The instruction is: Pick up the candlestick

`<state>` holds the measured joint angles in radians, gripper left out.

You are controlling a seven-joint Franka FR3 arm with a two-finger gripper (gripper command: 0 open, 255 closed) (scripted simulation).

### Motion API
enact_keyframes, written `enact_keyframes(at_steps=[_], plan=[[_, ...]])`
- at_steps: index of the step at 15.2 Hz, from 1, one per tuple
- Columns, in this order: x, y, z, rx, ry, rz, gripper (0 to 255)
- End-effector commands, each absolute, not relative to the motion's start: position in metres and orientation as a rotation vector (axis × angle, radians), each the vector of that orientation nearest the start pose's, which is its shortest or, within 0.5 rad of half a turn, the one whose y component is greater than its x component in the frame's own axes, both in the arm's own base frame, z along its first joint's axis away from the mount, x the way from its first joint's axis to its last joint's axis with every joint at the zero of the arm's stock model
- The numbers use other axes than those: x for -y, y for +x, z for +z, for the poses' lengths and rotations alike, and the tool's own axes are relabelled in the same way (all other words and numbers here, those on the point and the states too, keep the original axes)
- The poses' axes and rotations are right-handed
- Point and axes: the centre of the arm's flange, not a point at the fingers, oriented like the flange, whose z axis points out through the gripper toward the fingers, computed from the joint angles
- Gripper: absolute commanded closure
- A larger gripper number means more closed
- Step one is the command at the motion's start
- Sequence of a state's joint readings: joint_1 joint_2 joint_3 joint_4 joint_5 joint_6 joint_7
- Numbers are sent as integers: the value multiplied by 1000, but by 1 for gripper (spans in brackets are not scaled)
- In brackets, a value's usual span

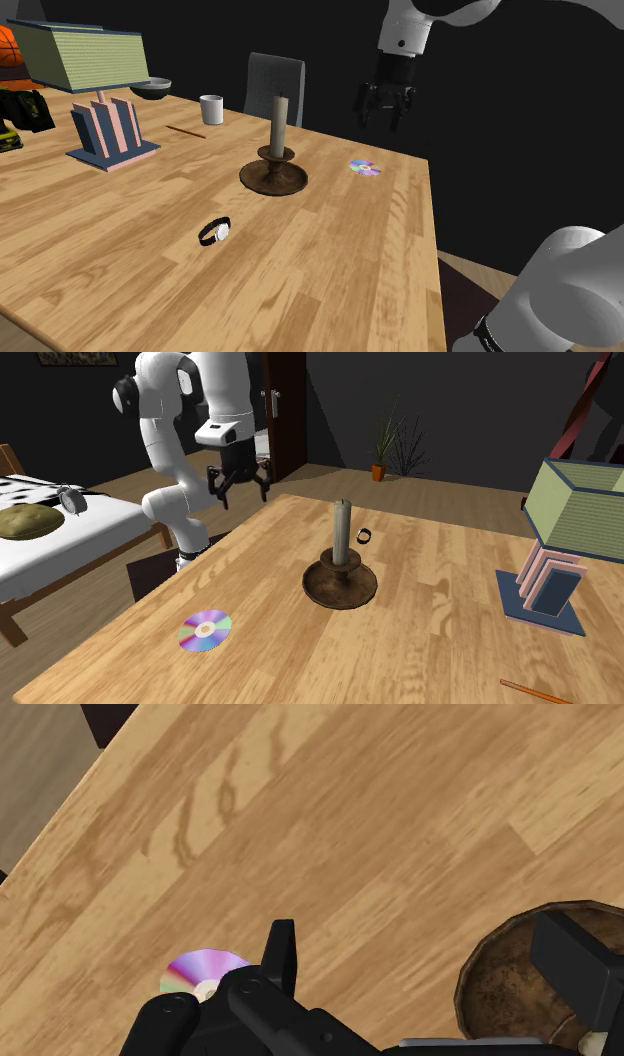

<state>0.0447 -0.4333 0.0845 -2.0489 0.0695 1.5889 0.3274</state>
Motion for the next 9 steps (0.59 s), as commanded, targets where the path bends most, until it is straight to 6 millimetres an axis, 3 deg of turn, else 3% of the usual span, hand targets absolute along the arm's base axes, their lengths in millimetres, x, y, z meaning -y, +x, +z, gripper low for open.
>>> enact_keyframes(at_steps=[1, 9], plan=[[-83, 430, 616, -330, -3093, 37, 0], [-140, 508, 640, -350, -3078, -28, 0]])
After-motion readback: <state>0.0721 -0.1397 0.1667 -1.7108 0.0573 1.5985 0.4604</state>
